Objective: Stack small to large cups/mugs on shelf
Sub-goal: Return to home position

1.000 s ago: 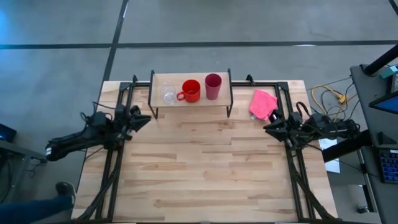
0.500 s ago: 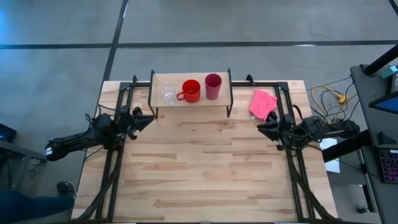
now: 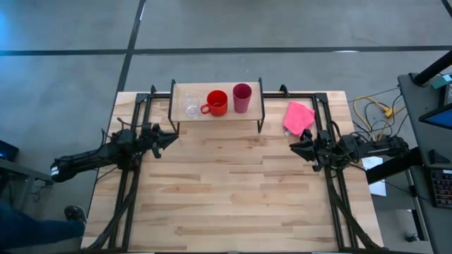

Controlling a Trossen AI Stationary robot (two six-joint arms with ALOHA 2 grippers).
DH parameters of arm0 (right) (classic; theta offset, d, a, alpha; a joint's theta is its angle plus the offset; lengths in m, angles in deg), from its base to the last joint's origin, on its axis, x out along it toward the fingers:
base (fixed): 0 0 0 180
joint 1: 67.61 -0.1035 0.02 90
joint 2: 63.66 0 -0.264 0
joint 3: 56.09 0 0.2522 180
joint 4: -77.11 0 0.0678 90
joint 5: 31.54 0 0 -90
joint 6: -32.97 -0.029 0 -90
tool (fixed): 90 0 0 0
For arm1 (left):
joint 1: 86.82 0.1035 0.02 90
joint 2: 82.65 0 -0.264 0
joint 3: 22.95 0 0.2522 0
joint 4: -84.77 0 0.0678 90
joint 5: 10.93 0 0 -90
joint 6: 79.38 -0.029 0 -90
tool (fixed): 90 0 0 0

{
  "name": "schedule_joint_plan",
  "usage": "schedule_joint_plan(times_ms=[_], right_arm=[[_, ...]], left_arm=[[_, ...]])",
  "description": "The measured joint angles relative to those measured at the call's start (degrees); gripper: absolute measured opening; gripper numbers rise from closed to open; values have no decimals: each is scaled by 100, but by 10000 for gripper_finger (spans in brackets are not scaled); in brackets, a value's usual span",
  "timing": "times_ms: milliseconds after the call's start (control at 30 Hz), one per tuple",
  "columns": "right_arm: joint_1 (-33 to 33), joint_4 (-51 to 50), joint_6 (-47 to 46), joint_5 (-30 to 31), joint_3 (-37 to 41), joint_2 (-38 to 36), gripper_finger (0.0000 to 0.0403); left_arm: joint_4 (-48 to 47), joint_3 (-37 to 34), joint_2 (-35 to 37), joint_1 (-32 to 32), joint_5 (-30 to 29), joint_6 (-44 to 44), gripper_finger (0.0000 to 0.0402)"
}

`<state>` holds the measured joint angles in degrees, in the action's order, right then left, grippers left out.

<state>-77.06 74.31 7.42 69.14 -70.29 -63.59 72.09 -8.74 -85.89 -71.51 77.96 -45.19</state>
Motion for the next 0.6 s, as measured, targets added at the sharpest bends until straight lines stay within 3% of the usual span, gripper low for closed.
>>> schedule_joint_plan(times_ms=[600], right_arm=[[0, -4, -98, -11, -7, 85, 74]], left_arm=[[32, -4, -9, 2, 77, -7, 52]])
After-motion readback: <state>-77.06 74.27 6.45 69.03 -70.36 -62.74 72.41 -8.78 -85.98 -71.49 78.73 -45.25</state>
